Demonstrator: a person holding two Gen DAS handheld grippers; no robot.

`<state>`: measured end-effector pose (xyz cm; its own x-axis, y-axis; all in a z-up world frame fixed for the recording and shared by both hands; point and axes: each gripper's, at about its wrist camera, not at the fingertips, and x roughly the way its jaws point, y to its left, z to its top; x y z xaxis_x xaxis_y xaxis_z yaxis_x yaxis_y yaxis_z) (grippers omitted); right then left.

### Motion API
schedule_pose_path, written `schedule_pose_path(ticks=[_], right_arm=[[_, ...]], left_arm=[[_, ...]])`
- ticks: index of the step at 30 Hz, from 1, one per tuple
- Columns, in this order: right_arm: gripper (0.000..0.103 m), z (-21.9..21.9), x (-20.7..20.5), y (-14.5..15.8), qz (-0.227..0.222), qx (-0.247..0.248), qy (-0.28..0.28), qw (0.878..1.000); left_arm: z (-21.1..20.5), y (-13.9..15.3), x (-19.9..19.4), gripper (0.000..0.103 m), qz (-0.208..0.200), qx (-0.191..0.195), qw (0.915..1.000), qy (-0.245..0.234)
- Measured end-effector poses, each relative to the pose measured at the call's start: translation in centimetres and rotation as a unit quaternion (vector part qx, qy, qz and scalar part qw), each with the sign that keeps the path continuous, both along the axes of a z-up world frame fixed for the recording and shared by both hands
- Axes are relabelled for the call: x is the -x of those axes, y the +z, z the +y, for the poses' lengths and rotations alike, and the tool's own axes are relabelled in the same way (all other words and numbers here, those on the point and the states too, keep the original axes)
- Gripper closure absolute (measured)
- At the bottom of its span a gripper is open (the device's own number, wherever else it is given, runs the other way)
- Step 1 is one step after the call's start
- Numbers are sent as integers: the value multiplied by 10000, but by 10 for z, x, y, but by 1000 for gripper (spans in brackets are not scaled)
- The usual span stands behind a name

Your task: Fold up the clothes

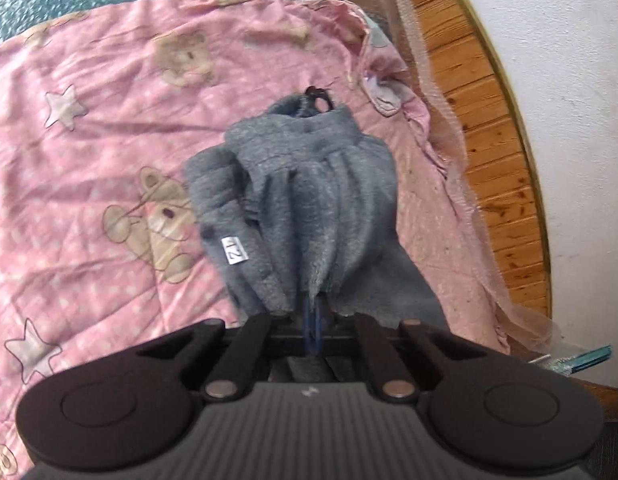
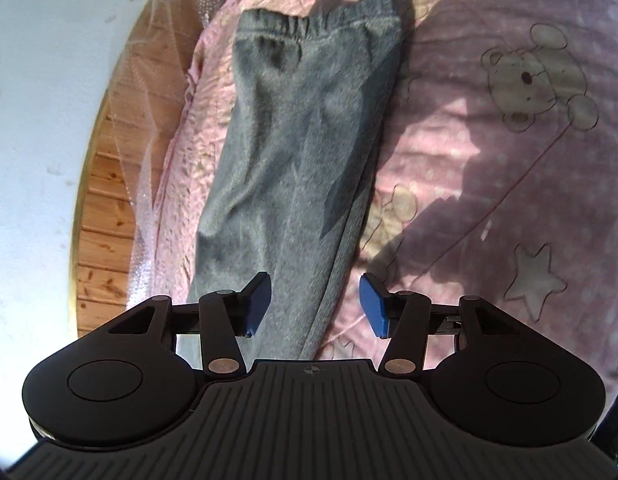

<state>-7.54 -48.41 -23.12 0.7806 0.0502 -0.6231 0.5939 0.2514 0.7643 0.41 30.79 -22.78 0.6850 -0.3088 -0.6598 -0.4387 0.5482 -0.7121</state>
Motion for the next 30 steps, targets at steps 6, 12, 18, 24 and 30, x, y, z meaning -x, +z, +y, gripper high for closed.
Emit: schedule_pose_path(ticks=[6, 12, 18, 24, 30], right_arm=[[49, -36, -5, -9, -125, 78, -258, 9996], [49, -57, -21, -13, -189, 76, -157, 9997], [49, -65, -18, -20, -352, -143, -218, 9990], [49, -73, -33, -17, -287, 71, -71, 9995], [95, -84, -61, -11, 277, 548, 444, 9971]], left_arm=[[-10, 14, -3, 61, 128, -203, 9995, 202], [-36, 5, 25, 36, 361, 357, 9975, 498], [-68, -16, 0, 32, 402, 503, 9976, 264], [-44, -10, -19, 33, 194, 392, 9941, 996], [-41, -9, -23, 93, 134, 204, 9961, 852]])
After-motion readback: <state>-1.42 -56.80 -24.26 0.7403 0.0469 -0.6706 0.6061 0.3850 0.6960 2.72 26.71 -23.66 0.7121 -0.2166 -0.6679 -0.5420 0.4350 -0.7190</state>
